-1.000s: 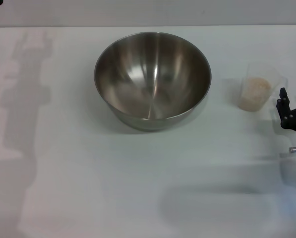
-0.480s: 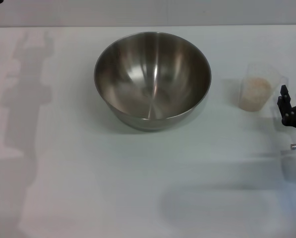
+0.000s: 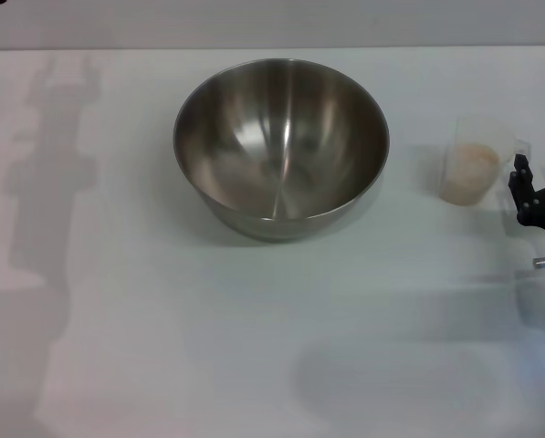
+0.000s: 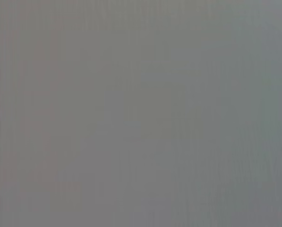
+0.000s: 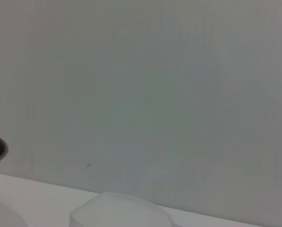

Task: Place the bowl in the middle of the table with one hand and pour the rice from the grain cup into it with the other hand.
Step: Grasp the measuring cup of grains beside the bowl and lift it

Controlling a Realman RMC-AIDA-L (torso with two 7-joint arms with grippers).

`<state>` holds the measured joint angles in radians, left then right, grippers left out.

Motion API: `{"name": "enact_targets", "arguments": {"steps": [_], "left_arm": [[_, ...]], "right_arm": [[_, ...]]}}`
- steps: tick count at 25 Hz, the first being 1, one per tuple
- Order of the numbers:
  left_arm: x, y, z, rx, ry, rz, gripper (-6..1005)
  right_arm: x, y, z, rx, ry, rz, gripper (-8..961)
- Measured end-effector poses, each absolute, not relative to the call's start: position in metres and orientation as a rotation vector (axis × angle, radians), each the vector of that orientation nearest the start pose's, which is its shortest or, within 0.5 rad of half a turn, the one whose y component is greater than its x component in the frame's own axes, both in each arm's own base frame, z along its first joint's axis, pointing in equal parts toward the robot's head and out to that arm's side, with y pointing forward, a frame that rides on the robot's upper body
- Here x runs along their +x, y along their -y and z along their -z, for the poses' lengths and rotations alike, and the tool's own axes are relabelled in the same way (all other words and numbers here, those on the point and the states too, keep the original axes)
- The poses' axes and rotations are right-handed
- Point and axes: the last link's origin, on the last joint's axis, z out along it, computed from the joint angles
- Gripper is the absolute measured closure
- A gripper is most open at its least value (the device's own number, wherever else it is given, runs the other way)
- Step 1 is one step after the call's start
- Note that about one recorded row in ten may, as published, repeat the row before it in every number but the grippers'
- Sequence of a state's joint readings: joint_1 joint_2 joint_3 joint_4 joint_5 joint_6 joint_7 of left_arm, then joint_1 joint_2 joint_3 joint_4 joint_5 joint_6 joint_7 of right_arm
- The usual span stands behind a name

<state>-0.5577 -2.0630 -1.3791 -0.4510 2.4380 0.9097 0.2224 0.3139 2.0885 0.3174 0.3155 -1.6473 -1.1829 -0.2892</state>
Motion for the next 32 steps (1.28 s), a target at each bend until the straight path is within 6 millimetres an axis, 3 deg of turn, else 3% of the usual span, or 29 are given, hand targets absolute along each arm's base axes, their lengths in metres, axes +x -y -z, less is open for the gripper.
{"name": "enact_targets", "arguments": {"steps": [23,28,32], "left_arm": [[-0.259,-0.427,-0.042,-1.371,0.384,0.641,482],[-0.259,-0.427,-0.042,-1.368,0.383,0.642,482],[-0.260,-0.427,-0.044,-1.361,0.385,0.643,482]], "right_arm": [[0.350,-0.295,0.045,-1.601,-0.517,-0.381,410],[0.349,-0.296,0.045,-1.601,-0.513,-0.383,510],[0.349,-0.296,0.044,-1.599,-0.511,-0.385,667]]}}
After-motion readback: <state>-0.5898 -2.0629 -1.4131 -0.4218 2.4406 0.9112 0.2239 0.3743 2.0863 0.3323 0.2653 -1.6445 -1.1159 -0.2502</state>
